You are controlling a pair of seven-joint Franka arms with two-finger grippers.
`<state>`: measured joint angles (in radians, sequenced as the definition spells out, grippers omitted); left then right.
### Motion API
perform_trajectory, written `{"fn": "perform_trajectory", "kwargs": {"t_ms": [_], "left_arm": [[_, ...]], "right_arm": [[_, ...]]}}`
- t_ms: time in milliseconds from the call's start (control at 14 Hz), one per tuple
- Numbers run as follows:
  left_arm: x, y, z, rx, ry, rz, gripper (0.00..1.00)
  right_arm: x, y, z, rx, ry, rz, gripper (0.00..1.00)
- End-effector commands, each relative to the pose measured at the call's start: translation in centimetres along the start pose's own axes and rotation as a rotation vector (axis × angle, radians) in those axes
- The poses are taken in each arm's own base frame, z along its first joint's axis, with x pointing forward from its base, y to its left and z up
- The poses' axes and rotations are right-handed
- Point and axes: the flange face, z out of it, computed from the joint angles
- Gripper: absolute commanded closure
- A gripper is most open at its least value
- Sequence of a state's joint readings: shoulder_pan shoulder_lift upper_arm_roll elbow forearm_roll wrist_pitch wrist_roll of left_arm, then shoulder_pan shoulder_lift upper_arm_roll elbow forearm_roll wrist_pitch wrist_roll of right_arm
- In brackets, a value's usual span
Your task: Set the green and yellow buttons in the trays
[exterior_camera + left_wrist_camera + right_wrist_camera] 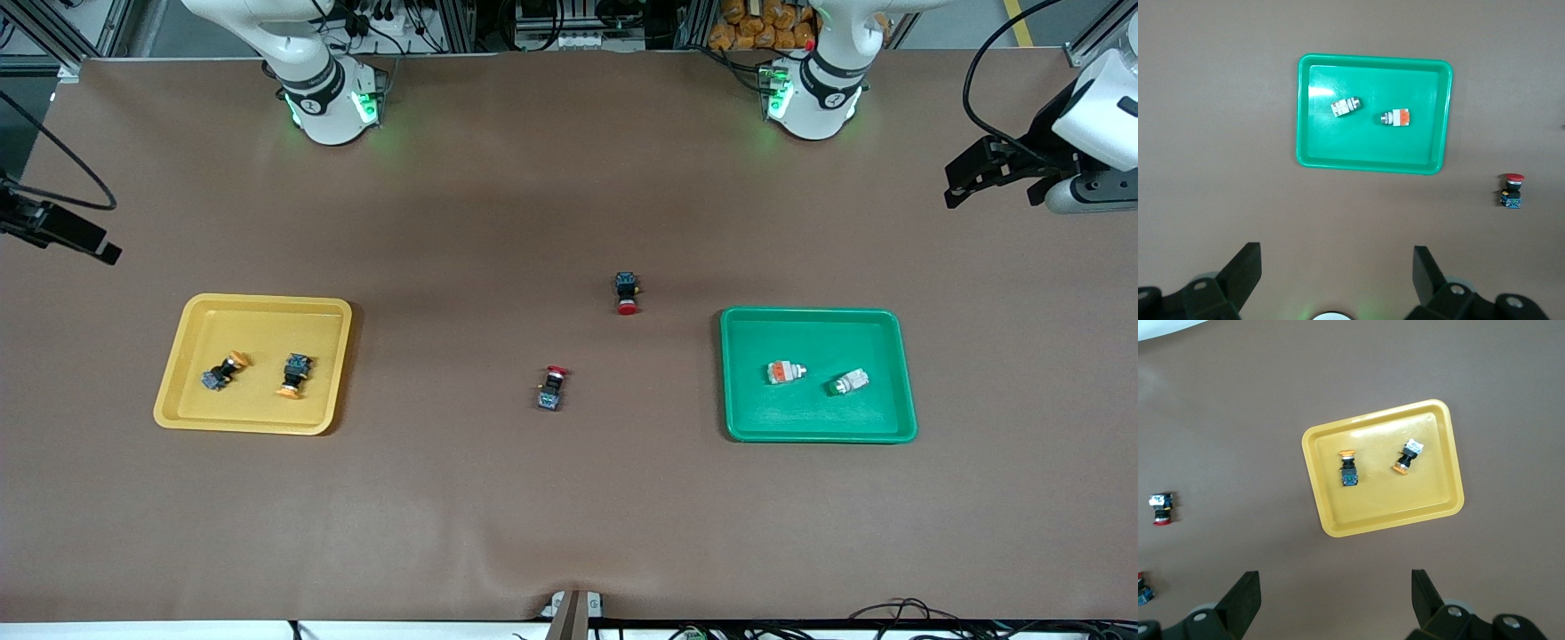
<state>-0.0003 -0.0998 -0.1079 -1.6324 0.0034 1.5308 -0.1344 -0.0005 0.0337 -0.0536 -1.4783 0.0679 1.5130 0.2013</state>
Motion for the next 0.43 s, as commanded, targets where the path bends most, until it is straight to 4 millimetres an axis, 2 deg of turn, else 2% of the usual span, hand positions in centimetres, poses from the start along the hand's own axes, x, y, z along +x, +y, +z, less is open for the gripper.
{"fn": "perform_trajectory", "kwargs": {"t_ms": [0,357], "left_arm": [[-0.8,-0.2,-0.5,0.019,0.009,0.007,0.00],[-0.8,-0.2,-0.5,0.019,0.009,0.007,0.00]], "right_arm": [[-1.6,-0.7,-0.2,-0.020,-0.002,-0.042,0.00],[-3.0,-0.2,0.3,-0.022,-0.022,-0.072,0.00]]}}
